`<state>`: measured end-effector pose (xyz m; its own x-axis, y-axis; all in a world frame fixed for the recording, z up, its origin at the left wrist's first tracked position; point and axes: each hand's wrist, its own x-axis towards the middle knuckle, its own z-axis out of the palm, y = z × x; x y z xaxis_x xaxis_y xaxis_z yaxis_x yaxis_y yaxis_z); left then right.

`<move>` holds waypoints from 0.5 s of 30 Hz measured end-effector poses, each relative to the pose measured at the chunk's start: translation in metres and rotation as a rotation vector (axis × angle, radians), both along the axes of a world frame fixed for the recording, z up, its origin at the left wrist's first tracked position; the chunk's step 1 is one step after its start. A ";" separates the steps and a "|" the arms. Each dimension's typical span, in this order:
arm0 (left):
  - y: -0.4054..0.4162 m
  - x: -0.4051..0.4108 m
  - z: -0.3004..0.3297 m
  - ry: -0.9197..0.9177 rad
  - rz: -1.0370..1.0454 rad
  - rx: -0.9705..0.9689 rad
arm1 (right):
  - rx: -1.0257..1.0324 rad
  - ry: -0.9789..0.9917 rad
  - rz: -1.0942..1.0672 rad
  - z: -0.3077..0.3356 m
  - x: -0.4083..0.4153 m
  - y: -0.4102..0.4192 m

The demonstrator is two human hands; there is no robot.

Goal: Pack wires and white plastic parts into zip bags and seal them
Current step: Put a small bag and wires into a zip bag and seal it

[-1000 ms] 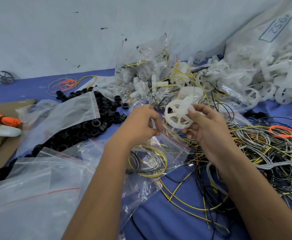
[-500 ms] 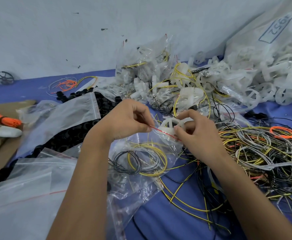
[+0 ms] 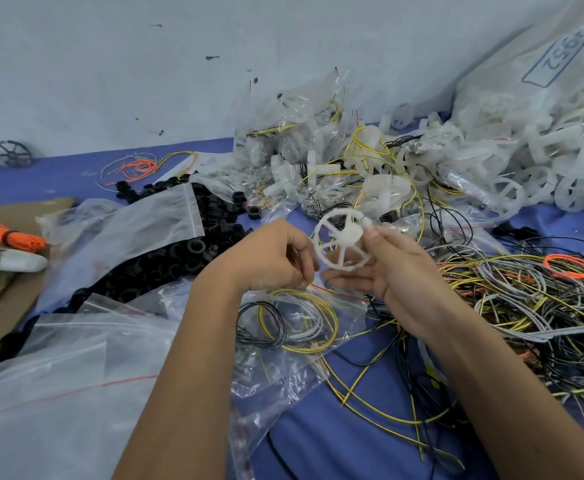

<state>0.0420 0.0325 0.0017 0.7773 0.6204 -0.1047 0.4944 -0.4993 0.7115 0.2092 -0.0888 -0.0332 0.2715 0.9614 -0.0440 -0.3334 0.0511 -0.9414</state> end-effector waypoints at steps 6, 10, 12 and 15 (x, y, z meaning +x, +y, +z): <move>0.000 -0.005 0.011 -0.066 -0.043 -0.031 | -0.095 -0.338 -0.042 -0.003 0.002 -0.005; 0.002 -0.008 0.020 -0.129 -0.055 -0.021 | -0.118 -0.522 -0.013 -0.001 0.008 -0.007; 0.002 -0.009 0.023 -0.174 -0.038 -0.002 | -0.093 -0.606 0.038 -0.002 0.012 -0.008; -0.001 -0.010 0.027 -0.222 -0.038 0.003 | -0.041 -0.761 0.085 -0.001 0.013 -0.008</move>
<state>0.0321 0.0310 0.0284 0.8039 0.5903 0.0732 0.3066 -0.5167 0.7994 0.2223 -0.0965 -0.0339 0.1666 0.9820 0.0891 0.4061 0.0140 -0.9137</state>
